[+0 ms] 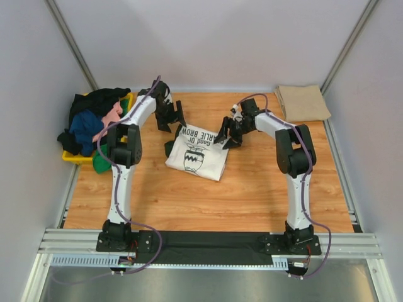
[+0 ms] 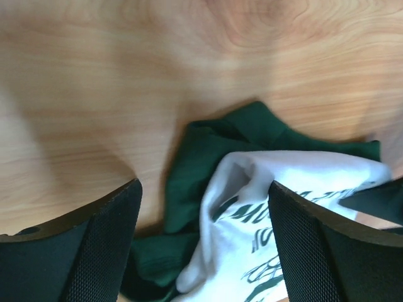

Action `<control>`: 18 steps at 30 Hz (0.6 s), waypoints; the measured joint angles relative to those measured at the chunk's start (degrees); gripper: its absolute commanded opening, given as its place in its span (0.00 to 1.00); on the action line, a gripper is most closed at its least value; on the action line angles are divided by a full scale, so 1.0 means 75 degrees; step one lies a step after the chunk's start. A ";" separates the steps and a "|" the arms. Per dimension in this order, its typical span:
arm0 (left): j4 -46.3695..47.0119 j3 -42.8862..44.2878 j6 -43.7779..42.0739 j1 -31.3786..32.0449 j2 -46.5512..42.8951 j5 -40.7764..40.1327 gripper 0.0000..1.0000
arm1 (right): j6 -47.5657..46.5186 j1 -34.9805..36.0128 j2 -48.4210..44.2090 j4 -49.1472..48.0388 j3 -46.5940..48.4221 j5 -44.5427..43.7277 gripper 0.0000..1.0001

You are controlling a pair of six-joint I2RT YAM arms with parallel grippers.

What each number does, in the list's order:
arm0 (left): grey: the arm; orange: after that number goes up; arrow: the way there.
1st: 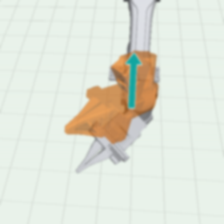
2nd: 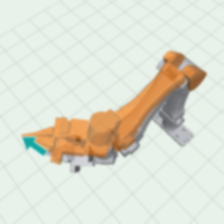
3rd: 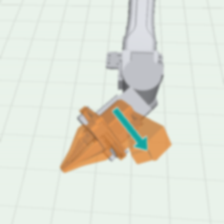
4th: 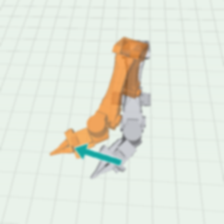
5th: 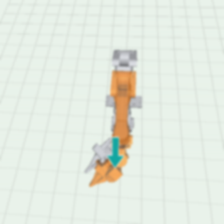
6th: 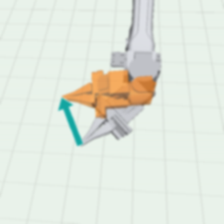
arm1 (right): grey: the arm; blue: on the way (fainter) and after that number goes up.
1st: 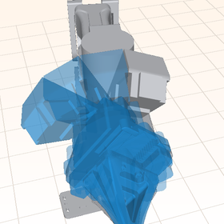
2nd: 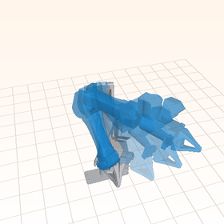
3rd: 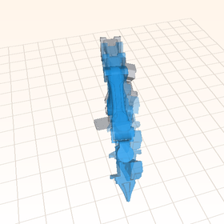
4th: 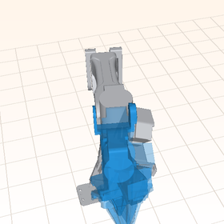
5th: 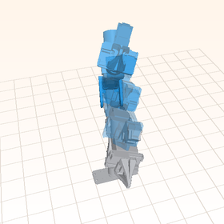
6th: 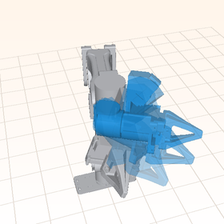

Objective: Fold and stack the t-shirts
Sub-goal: Fold the tshirt

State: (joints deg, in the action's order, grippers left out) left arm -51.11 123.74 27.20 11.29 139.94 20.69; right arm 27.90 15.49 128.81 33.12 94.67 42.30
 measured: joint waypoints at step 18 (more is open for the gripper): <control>0.0880 -0.7417 0.0822 0.1355 -0.7388 -0.1274 0.86 | -0.0973 0.0178 -0.0507 0.2192 0.2804 -0.2288 0.66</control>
State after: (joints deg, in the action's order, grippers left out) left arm -44.51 68.12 33.36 21.45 84.53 11.14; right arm 20.60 16.82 125.01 49.56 115.70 25.15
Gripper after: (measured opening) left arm 0.864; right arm 0.674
